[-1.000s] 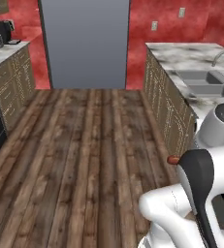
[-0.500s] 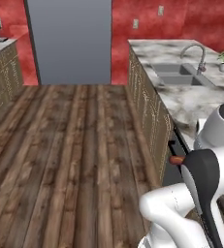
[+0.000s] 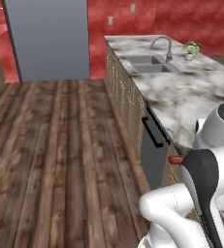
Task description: Place the cold items (tangerine and orange) from the fridge in one tupperware on the dining counter. Place the warm items (kebab skewer and hot dog) in the stove area in another tupperware.
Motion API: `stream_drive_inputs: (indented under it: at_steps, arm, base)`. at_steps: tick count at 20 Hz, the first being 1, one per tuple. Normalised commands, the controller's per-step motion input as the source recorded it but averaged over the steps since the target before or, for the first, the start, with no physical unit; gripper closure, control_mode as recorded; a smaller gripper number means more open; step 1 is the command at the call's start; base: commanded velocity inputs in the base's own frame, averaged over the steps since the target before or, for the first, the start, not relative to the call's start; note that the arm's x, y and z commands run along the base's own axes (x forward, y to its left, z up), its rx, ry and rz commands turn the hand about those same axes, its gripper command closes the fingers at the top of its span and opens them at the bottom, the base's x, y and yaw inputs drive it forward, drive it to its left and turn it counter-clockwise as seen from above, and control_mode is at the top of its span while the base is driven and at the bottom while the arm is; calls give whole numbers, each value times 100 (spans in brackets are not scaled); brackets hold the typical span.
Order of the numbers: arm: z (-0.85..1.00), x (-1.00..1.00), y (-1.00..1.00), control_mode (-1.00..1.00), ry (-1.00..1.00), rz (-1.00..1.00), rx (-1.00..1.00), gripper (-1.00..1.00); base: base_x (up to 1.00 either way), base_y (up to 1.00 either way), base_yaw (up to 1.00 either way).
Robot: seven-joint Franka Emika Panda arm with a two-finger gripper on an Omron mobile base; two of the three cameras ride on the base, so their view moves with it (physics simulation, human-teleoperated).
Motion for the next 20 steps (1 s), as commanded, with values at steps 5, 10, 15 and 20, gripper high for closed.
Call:
stream_drive_inputs:
  at_steps: [5, 10, 15, 20]
  arm:
    - [0, 0, 0, 100, 0, 0, 0, 100]
    - [0, 0, 0, 100, 0, 0, 0, 100]
    - [0, 0, 0, 100, 0, 0, 0, 100]
    - [0, 0, 0, 100, 0, 0, 0, 100]
  base:
    - [-100, 0, -29]
    - [-100, 0, -27]
    - [-100, 5, -26]
    - [-94, -14, -17]
